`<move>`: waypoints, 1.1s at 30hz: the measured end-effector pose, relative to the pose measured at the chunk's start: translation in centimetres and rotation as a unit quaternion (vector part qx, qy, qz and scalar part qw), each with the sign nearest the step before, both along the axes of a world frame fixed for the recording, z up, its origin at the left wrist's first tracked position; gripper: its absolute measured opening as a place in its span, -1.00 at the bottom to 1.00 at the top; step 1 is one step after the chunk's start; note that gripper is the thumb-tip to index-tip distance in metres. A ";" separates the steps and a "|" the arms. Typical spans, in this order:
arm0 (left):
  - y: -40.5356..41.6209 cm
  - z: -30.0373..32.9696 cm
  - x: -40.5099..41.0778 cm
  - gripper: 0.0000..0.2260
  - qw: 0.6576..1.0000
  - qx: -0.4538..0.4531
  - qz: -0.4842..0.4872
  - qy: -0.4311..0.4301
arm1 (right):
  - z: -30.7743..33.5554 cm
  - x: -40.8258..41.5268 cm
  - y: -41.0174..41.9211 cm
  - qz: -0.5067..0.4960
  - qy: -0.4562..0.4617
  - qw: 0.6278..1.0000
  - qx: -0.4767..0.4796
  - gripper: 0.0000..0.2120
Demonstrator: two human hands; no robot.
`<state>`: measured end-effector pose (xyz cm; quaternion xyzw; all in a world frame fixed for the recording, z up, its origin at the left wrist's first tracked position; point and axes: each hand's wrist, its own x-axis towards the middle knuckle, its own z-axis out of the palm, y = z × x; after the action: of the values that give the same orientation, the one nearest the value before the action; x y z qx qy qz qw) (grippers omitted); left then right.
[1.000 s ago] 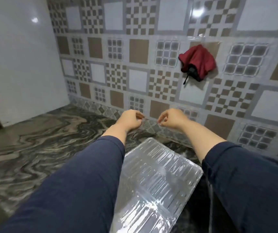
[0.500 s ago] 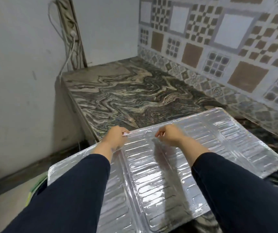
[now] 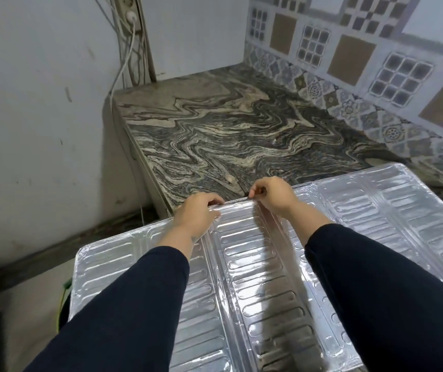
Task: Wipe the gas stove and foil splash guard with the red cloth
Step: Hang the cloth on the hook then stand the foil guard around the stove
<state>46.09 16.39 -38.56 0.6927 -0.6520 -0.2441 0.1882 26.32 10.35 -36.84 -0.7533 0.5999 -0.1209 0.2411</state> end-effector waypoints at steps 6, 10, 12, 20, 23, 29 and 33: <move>-0.5 3.1 -0.2 -0.79 0.997 -0.053 -0.029 0.054 | 3.3 -0.6 0.6 -0.018 -0.071 0.996 -0.059 -0.64; -1.2 7.6 -0.5 -0.77 0.989 -0.096 -0.036 0.110 | 8.0 -1.2 0.8 -0.033 -0.096 0.989 -0.107 -0.66; -1.1 10.2 -0.6 -0.78 0.984 -0.119 -0.042 0.123 | 10.5 -1.5 1.1 -0.023 -0.079 0.986 -0.144 -0.68; -0.5 18.9 -0.8 -0.72 0.966 -0.225 -0.059 0.116 | 19.7 -3.0 4.3 -0.011 -0.080 0.969 -0.235 -0.80; -1.0 20.8 -0.4 -0.63 0.963 -0.246 -0.060 0.086 | 22.0 -4.7 4.9 -0.023 -0.102 0.968 -0.229 -0.81; -2.1 21.7 -0.1 -0.63 0.960 -0.254 -0.064 0.094 | 23.0 -11.0 4.7 -0.094 -0.061 0.972 -0.208 -0.67; -2.9 20.9 0.1 -0.60 0.958 -0.255 -0.077 0.107 | 21.8 -12.6 4.9 -0.140 -0.078 0.966 -0.201 -0.57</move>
<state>46.23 13.45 -17.68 0.5391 -0.7201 -0.1563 0.4079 13.69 15.24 -15.06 -0.6829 0.6422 -0.3300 0.1110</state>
